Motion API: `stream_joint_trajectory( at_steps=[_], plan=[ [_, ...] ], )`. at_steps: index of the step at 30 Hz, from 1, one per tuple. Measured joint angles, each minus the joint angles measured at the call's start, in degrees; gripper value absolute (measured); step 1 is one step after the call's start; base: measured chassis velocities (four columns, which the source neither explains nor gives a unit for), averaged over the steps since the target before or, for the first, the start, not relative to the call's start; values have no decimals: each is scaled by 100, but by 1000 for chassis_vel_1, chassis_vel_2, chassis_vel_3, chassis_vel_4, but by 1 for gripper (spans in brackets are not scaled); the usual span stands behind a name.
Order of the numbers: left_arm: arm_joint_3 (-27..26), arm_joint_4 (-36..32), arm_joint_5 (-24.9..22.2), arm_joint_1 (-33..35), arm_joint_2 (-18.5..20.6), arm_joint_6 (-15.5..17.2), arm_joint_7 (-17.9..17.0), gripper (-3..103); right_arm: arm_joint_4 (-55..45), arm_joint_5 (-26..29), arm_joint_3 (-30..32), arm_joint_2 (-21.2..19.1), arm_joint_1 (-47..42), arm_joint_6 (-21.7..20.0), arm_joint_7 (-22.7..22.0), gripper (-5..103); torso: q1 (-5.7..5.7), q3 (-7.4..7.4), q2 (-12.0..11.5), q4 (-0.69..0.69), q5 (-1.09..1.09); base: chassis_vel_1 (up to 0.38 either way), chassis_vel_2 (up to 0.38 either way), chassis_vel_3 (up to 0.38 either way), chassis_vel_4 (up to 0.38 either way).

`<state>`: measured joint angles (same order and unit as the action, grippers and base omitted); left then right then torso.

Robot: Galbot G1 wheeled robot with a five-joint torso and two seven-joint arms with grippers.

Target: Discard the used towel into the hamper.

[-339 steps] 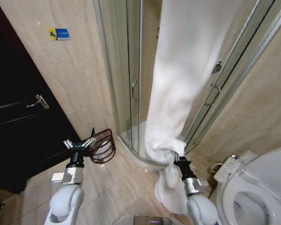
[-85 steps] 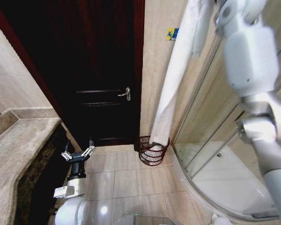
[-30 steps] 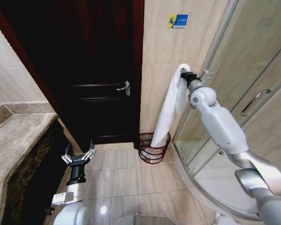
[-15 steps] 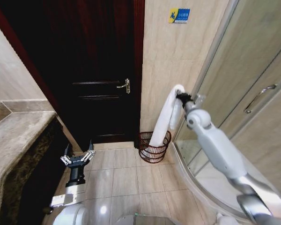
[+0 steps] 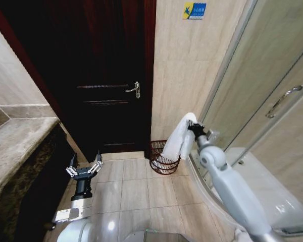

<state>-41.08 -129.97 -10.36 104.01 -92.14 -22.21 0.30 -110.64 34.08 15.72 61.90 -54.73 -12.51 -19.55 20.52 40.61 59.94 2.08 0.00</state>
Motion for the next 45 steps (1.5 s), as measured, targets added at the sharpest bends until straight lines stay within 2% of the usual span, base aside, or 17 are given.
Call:
stream_joint_trajectory(
  at_steps=[6, 12, 45],
  plan=[
    [9, -44, 22, 23, 0, -6, 8, 100, -136, -162, 59, 45, -254, 64, 14, 5, -60, -77, -138, 1, 0, 0, 0, 0, 0],
    [52, -92, 65, 14, 0, -1, 10, 100, -314, -246, 73, 38, -438, 36, 227, 5, -144, -178, -322, 0, 0, 0, 0, 0, 0],
    [89, -167, 138, -7, 0, 74, 40, 100, -286, -292, -24, 98, -498, 51, 120, 5, -530, -660, -1193, 0, 0, -67, 69, 71, -73]
  ],
)
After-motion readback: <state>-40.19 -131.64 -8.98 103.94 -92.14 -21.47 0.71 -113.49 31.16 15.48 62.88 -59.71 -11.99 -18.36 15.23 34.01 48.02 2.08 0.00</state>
